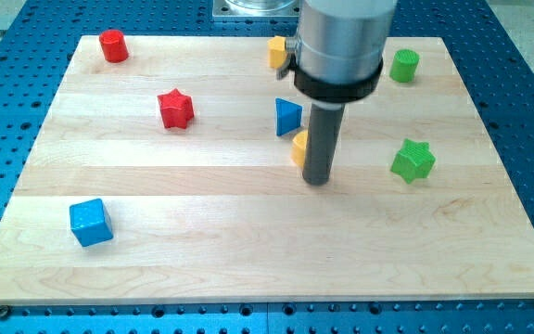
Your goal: Push the heart and triangle slightly upwards
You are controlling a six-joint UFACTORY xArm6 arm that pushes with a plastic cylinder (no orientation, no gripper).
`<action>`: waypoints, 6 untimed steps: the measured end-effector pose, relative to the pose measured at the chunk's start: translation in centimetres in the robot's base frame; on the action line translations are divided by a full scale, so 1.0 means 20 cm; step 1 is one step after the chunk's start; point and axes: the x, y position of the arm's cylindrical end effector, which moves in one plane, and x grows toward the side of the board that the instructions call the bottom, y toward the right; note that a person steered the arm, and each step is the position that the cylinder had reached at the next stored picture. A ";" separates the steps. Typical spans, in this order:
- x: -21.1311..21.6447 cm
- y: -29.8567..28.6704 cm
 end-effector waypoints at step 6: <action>-0.37 -0.04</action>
